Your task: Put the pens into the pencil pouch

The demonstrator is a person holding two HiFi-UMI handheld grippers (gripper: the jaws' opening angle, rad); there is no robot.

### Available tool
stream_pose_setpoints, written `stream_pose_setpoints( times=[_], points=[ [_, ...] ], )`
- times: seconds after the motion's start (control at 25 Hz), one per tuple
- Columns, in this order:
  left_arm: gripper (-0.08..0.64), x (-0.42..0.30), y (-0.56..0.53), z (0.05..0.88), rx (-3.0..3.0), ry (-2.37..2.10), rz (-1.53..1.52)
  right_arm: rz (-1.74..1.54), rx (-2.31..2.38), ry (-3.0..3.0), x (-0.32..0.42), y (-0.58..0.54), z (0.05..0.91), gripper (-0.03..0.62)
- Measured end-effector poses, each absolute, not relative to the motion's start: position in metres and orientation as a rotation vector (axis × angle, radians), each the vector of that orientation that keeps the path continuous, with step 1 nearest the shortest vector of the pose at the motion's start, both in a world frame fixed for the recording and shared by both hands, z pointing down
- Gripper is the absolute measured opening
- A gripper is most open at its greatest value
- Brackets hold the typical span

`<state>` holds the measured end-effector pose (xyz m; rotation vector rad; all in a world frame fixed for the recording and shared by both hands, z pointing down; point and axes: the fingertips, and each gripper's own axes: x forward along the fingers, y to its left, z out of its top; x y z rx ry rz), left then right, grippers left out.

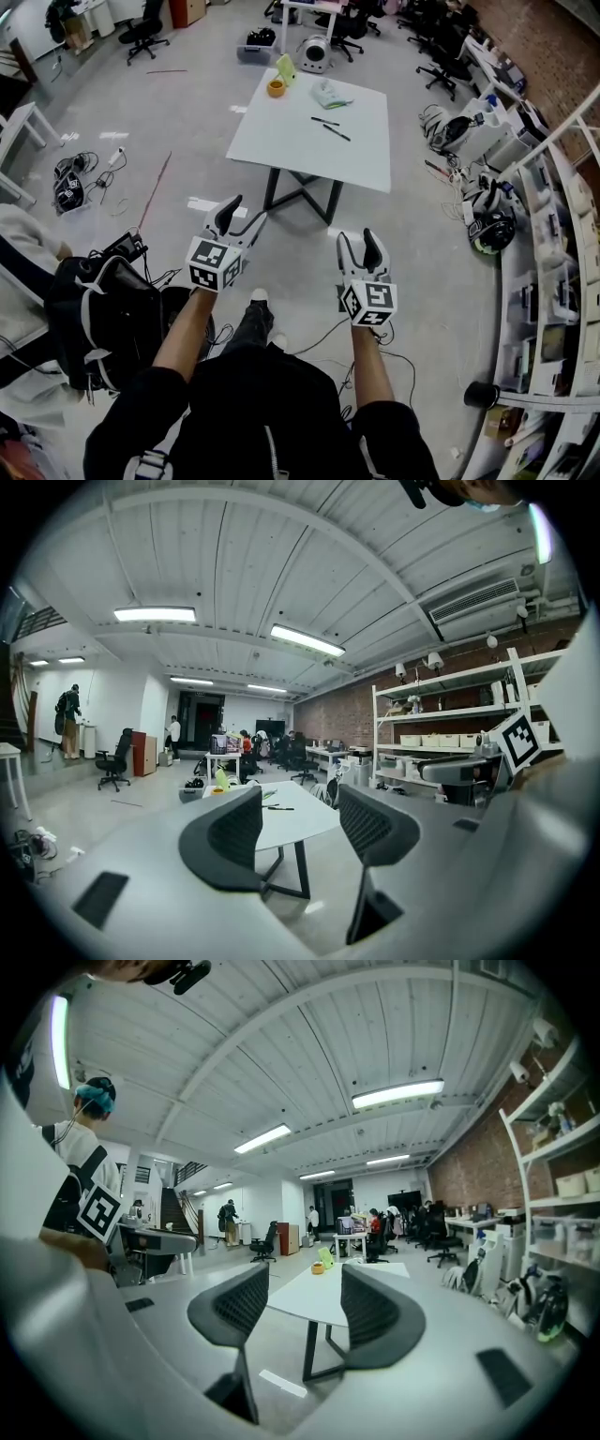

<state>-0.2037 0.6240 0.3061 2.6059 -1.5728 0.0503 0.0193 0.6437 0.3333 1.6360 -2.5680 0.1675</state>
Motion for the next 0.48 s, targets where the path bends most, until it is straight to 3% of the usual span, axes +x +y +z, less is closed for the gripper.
stream_pose_setpoints(
  times=[0.48],
  points=[
    [0.261, -0.175, 0.553, 0.318, 2.63, -1.522, 0.049, 0.207, 1.618, -2.537, 0.032, 0.586, 0.353, 0.238]
  ],
)
